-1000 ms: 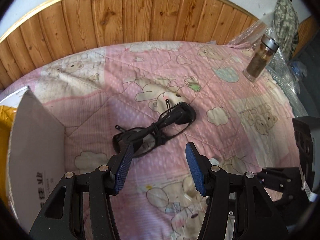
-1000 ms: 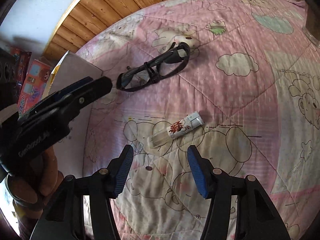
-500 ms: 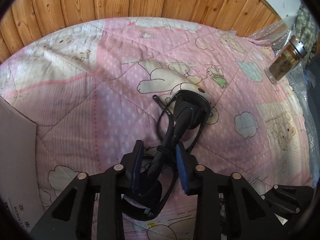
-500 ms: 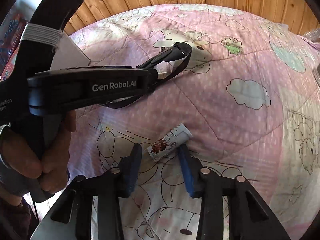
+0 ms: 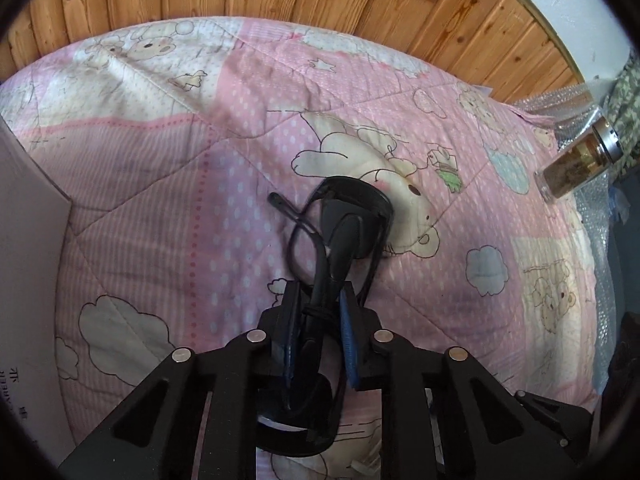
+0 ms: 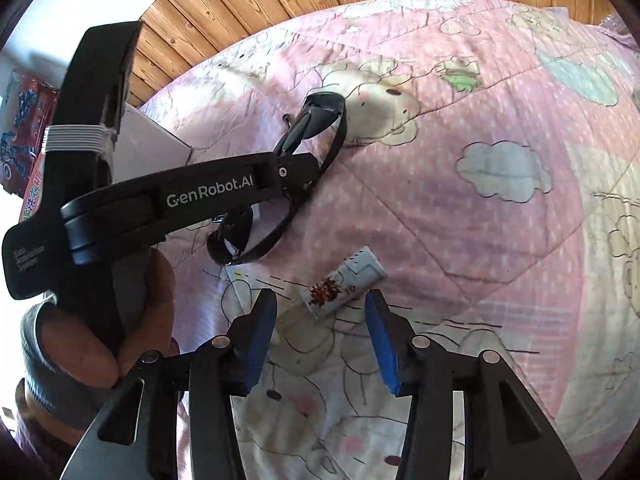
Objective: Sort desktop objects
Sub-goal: 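Grasp the black glasses with the left gripper while the right gripper grasps the white tube, then carry the black glasses and white tube with both grippers over the cardboard box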
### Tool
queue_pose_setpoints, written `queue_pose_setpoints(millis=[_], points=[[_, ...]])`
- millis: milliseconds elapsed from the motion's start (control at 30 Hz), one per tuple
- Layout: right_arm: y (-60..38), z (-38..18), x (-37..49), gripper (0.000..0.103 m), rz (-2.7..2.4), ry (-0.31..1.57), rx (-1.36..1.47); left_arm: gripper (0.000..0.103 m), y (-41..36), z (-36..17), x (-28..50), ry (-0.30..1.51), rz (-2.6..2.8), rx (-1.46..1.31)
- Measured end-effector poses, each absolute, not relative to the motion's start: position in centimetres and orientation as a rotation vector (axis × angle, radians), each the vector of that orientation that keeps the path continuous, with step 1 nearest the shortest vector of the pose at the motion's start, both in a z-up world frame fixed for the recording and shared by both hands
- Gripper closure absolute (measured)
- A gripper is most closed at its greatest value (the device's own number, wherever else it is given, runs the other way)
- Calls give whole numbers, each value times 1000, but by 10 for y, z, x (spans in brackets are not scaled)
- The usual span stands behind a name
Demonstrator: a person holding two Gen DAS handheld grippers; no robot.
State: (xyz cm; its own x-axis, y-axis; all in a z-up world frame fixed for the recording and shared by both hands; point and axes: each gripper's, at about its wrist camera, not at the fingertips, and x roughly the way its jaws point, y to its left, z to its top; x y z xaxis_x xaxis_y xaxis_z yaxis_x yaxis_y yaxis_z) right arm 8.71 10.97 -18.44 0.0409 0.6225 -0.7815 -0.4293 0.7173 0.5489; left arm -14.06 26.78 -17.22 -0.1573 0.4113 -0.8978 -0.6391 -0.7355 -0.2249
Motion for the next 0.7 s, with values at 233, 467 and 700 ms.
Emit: queue_pose_setpoints(millis=[233,467,700], points=[[134,-179,75,91,795,1189,-17,87,229,-164,-139,204,2022,-1453],[117,-168,67,91,798,1178,11,87,190,-145,-133,117,2034,-1454],[101,-139,58,91,817,1141,63,87,173,-123,-119,81,2036,-1430]])
